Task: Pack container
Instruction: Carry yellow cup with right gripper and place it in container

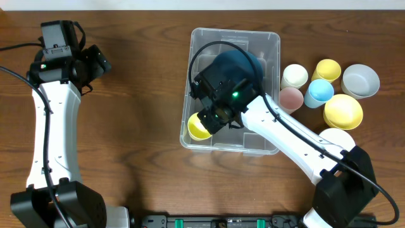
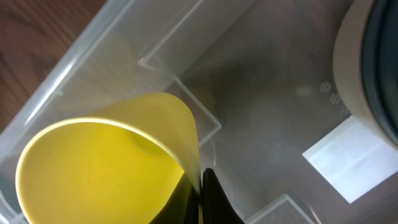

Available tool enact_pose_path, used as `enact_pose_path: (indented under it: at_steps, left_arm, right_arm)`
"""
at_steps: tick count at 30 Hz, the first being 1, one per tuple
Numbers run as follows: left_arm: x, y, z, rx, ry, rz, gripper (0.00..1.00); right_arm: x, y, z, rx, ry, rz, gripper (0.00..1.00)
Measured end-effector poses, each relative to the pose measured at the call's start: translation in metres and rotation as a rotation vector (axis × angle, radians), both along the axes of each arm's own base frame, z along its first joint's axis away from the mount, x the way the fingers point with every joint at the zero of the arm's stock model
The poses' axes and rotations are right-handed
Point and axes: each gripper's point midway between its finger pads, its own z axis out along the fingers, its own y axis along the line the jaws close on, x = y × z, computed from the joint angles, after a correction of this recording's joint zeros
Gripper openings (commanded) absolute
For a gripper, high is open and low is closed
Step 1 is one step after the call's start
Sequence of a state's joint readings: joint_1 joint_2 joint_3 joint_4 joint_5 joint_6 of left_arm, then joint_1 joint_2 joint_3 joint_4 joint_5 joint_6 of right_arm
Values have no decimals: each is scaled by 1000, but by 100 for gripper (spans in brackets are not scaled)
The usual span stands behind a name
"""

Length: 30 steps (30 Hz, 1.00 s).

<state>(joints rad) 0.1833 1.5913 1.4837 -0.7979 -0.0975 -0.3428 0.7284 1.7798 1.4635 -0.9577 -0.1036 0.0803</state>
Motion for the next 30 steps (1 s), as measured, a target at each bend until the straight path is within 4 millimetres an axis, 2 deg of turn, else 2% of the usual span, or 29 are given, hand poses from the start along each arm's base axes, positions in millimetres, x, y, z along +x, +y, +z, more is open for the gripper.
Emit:
enact_pose_path:
  at_steps: [7,14,23,25,30]
  left_arm:
    - [0,0,0,0,0,0,98]
    - [0,0,0,0,0,0,98]
    - [0,0,0,0,0,0,98]
    - [0,0,0,0,0,0,98]
    - [0,0,0,0,0,0,98]
  right_arm:
    - [-12,-11,-4,-45,52,-4,4]
    - [-12,-10,-4,-43,51,-7,7]
    - [-6,-9,-7,-46,34,-18,19]
    - [-3,-7,-9,-43,28,-18,27]
    - [4,-1,-8,-21,-1,-22,36]
